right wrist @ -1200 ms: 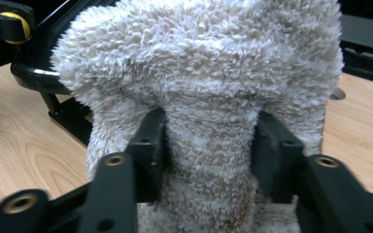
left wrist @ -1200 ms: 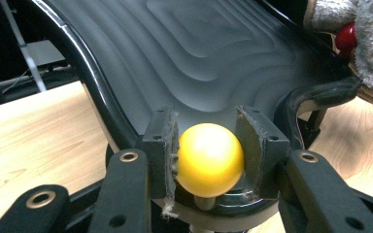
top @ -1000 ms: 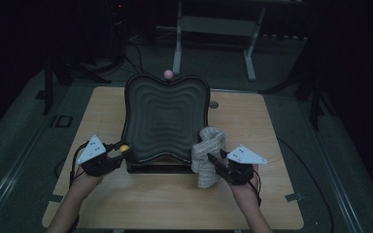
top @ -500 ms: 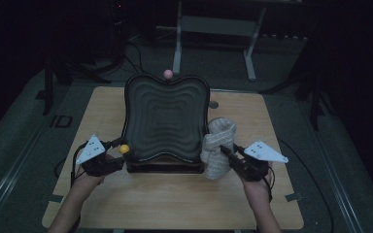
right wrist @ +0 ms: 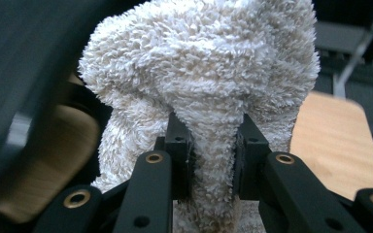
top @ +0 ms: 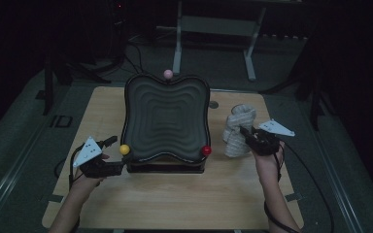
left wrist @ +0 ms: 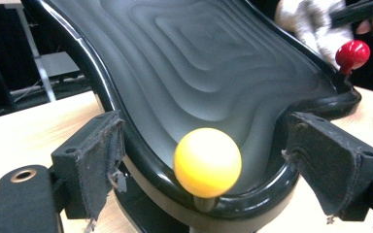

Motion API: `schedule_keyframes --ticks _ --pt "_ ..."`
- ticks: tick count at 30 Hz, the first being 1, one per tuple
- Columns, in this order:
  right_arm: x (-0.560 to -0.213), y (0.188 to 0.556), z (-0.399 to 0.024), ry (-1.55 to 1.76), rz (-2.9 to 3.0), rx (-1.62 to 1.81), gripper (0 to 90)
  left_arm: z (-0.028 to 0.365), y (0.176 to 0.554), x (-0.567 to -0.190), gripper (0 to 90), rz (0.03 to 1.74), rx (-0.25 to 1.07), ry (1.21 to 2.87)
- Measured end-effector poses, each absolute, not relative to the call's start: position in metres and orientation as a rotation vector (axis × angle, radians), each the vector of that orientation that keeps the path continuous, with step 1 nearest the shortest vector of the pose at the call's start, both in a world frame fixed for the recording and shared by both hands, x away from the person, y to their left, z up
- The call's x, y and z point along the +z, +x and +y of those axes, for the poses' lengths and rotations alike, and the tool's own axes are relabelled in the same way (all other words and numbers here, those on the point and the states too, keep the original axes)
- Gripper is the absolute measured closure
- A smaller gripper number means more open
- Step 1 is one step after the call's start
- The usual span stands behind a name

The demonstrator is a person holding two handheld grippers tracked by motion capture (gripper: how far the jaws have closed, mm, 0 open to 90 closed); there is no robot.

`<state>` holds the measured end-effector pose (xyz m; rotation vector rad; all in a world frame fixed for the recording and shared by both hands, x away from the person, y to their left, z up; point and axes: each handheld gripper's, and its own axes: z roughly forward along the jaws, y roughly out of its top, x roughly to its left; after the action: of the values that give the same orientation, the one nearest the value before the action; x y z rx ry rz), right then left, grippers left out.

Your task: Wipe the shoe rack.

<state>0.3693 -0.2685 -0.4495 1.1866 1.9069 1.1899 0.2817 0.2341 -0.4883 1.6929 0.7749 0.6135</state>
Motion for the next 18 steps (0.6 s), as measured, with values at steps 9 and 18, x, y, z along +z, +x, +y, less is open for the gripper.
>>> schedule_keyframes --ticks 9,18 --pt "-0.497 0.417 -0.274 1.343 1.961 1.092 72.6 0.232 0.276 -0.491 9.0 0.758 0.616 1.710" --pt "-0.539 0.447 -0.261 1.422 2.026 0.992 71.4 0.230 0.273 -0.491 9.0 0.751 0.602 1.730"
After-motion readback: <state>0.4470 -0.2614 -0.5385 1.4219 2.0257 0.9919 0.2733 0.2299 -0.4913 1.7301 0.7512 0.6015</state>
